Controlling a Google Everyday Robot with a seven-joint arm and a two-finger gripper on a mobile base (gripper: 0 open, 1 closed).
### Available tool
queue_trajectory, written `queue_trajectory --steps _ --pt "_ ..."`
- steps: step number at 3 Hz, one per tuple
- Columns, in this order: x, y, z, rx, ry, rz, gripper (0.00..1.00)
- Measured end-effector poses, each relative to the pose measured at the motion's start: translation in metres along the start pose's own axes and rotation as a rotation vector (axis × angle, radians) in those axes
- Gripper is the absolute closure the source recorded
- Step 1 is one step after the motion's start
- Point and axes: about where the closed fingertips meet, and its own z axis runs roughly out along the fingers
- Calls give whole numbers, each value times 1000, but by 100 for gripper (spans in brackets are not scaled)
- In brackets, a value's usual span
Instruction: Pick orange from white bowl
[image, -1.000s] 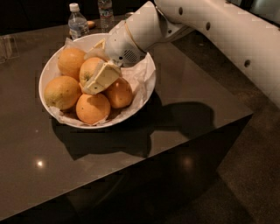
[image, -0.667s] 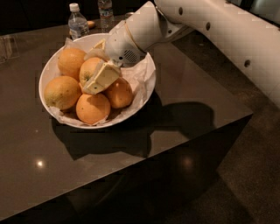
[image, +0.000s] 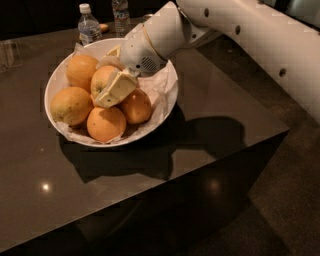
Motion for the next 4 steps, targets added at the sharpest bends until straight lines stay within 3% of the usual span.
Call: queue_trajectory --steps 1,2,3,4 --pt "-10 5 -13 -31 -120 -15 100" --pt "-19 34 -55 -75 -323 -37 100" --pt "-19 67 -93 -67 -478 5 100" --pt "-10 100 -121 -35 -539 70 100"
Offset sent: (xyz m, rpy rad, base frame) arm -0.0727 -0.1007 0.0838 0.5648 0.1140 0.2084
